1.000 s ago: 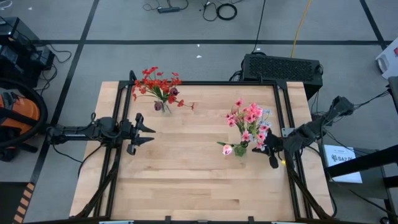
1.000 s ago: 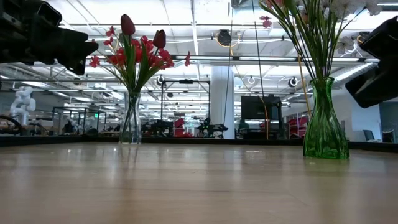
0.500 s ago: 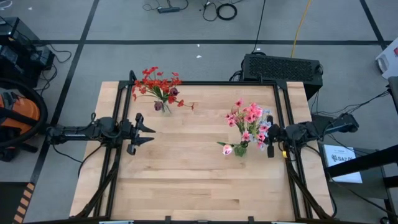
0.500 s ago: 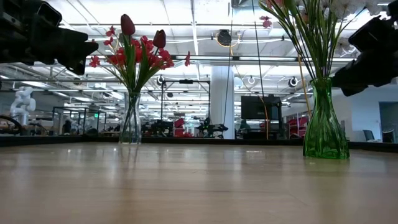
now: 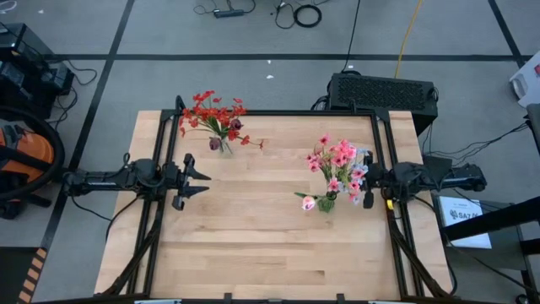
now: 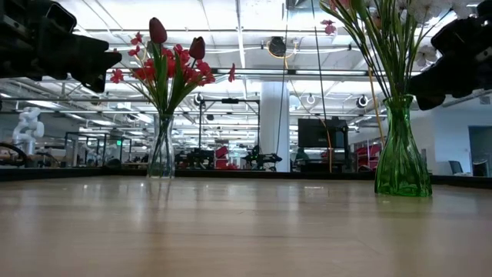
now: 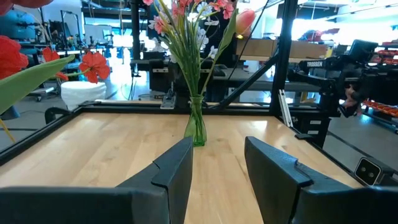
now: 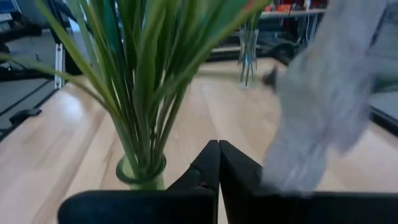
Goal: Sort flowers into vase by color
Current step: Return to Home Position
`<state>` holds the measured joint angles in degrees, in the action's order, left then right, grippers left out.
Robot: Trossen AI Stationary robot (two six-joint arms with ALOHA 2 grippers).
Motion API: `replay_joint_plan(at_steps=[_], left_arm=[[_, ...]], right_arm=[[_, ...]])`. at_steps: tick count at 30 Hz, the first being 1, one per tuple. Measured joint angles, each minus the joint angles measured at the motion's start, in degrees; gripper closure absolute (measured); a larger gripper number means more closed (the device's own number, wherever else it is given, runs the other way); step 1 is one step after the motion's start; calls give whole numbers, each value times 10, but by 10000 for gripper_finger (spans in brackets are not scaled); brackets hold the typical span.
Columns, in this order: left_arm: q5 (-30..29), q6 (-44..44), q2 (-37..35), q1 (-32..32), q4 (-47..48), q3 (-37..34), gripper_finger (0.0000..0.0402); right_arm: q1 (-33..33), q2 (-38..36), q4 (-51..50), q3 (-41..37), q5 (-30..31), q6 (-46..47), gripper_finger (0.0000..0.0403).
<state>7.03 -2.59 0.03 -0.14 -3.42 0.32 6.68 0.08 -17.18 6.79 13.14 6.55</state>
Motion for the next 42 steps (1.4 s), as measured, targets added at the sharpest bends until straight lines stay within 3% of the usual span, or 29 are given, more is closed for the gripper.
replay_joint_plan(at_steps=[7,11,20,42], left_arm=[[0,0,0,0,-1,0,249],[0,0,0,0,-1,0,249],[0,0,0,0,-1,0,249],[0,0,0,0,-1,0,249]], right_arm=[[-1,0,55,-9,1,-15,403],[-2,1,196,-59,-14,-36,403],[-4,1,190,-59,-82,-25,403],[-4,1,189,-59,-85,-23,403]])
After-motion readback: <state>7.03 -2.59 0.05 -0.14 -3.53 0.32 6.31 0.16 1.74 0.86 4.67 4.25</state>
